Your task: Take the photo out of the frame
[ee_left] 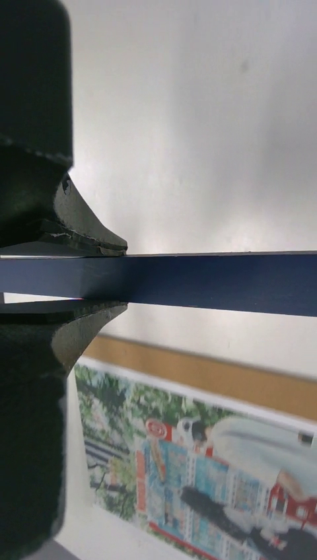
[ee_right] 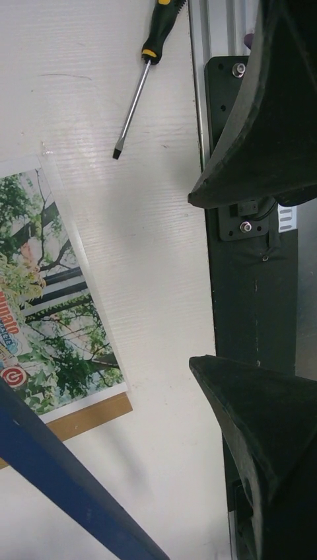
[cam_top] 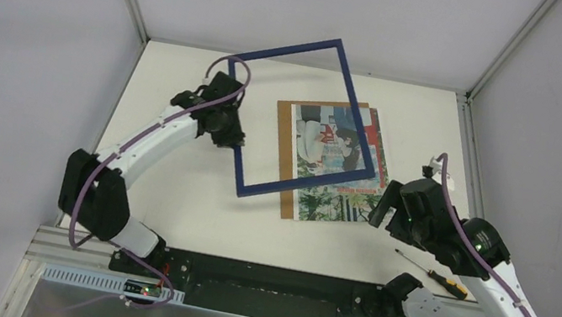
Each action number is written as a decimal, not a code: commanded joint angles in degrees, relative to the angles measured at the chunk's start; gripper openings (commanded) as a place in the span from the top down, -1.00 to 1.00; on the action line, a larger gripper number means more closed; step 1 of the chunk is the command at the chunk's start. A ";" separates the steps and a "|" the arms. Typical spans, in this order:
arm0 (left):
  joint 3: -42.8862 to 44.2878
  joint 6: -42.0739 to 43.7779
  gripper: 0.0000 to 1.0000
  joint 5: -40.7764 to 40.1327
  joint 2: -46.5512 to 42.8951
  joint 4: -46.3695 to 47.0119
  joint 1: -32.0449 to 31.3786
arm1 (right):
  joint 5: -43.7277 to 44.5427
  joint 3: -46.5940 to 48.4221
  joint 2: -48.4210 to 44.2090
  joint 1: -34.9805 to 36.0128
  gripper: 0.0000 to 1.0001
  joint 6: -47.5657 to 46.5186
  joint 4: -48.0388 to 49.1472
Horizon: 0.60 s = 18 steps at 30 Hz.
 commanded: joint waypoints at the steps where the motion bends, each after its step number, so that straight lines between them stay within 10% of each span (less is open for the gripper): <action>1: -8.71 2.76 1.00 -0.91 -11.44 0.48 9.29 | -0.66 3.18 3.05 -0.27 -0.71 -1.28 3.63; 18: -18.34 7.37 1.00 -10.25 -16.22 -3.63 33.48 | -6.12 5.32 10.96 -0.29 -0.74 -3.85 5.63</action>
